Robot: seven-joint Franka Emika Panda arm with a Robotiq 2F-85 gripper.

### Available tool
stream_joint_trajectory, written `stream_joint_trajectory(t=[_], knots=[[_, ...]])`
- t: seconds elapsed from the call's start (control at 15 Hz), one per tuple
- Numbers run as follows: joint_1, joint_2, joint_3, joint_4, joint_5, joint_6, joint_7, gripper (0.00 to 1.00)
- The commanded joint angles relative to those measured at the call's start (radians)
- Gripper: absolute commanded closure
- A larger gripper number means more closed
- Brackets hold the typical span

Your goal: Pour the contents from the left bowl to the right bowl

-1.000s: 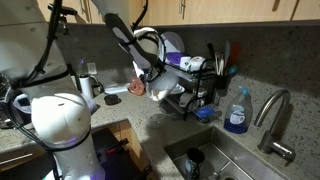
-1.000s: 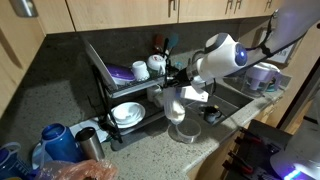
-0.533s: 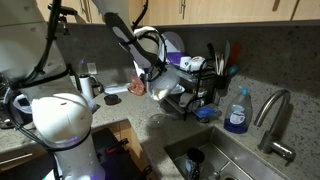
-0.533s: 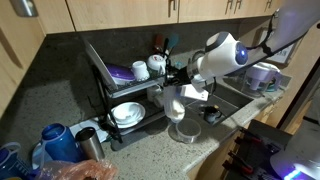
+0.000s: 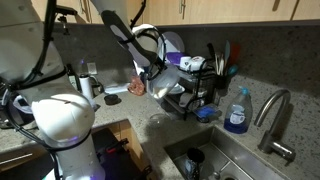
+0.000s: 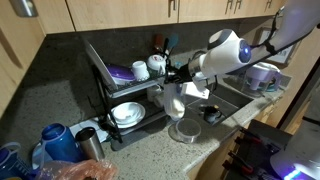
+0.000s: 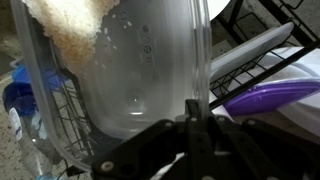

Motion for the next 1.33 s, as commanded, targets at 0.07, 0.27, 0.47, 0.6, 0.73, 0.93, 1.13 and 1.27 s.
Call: stream_joint_trajectory(t=[0.07,0.27,0.47,0.6,0.73,0.93,1.13,1.27], knots=[[0.049,-0.063,-0.051,-0.049,0.004,-0.033,0.0,0.99],[0.076,-0.066,-0.082,-0.062,0.005,-0.037,0.0,0.99],[0.112,-0.076,-0.116,-0.072,0.005,-0.044,0.0,0.99],[0.144,-0.088,-0.142,-0.077,0.0,-0.062,0.0,0.99],[0.176,-0.095,-0.167,-0.085,0.0,-0.08,0.0,0.99],[0.224,-0.11,-0.209,-0.099,-0.003,-0.103,0.0,0.99],[0.273,-0.128,-0.253,-0.116,-0.008,-0.126,0.0,0.99],[0.305,-0.14,-0.286,-0.128,-0.014,-0.139,0.0,0.99]])
